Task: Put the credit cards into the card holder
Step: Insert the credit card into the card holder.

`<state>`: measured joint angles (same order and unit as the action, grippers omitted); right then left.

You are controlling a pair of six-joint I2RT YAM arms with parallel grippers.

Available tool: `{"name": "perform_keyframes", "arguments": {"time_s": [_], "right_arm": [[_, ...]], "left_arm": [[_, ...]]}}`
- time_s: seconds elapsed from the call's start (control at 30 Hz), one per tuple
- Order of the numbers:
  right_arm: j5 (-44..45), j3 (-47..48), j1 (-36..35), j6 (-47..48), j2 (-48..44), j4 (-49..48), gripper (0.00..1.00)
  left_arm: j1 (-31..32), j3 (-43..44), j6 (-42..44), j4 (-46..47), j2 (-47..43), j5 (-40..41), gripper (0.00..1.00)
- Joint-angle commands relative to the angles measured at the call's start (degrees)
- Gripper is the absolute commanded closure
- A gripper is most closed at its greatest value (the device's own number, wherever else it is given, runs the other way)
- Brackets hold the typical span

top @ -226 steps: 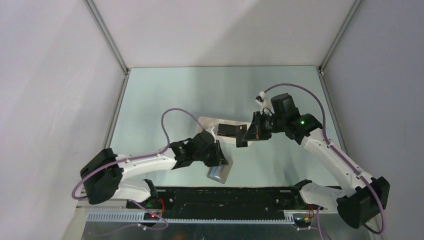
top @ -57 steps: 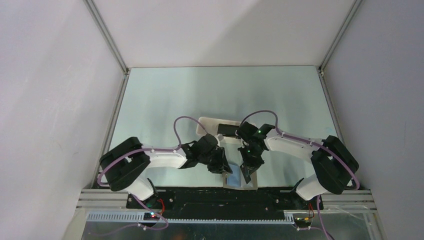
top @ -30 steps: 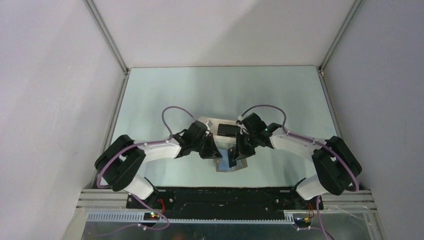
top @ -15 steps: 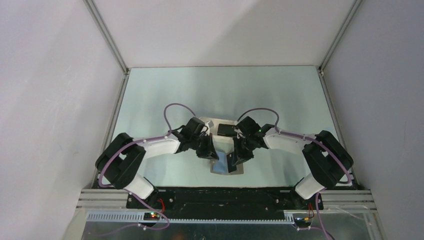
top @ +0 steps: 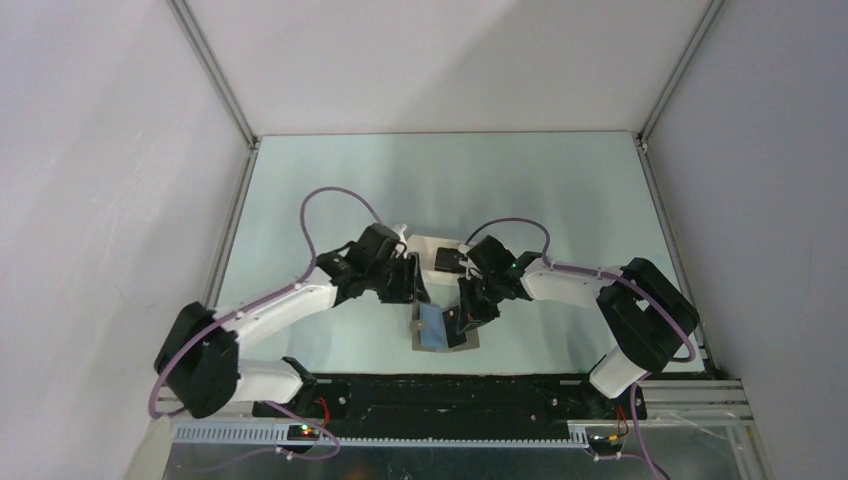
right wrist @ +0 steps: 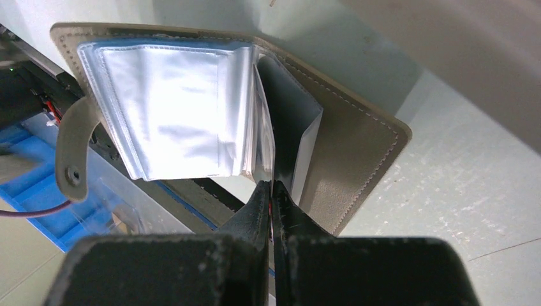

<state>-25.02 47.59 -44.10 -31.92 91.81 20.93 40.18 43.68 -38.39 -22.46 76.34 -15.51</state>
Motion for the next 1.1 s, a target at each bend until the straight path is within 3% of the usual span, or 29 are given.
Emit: {"name": "perform_keyframes", "arguments": {"time_s": [0.0, 0.23, 0.4, 0.67, 1.07], "right_arm": [[3.29, -1.45, -0.86, 0.94, 2.0, -0.32, 1.0], [2.68, -1.47, -0.02, 0.61, 3.43, -1.12, 1.0], [2.3, -1.62, 0.25, 0.59, 2.5, -1.91, 1.0], [-3.22, -5.02, 1.2, 0.97, 0.63, -7.7, 1.0], [-6.91, -5.4, 1.21, 3.24, 1.58, -8.69, 1.0]], "left_arm": [[2.2, 5.0, 1.33, -5.3, -6.87, 9.27, 0.5], [6.25, 7.38, -2.68, -4.6, -1.67, 8.06, 0.83], [9.96, 5.67, -7.71, -4.13, 4.63, 10.86, 0.98], [9.26, 1.07, -12.67, -5.25, 8.67, 14.71, 1.0], [9.5, 7.8, -12.88, -11.55, 17.23, 15.31, 1.0]]}}
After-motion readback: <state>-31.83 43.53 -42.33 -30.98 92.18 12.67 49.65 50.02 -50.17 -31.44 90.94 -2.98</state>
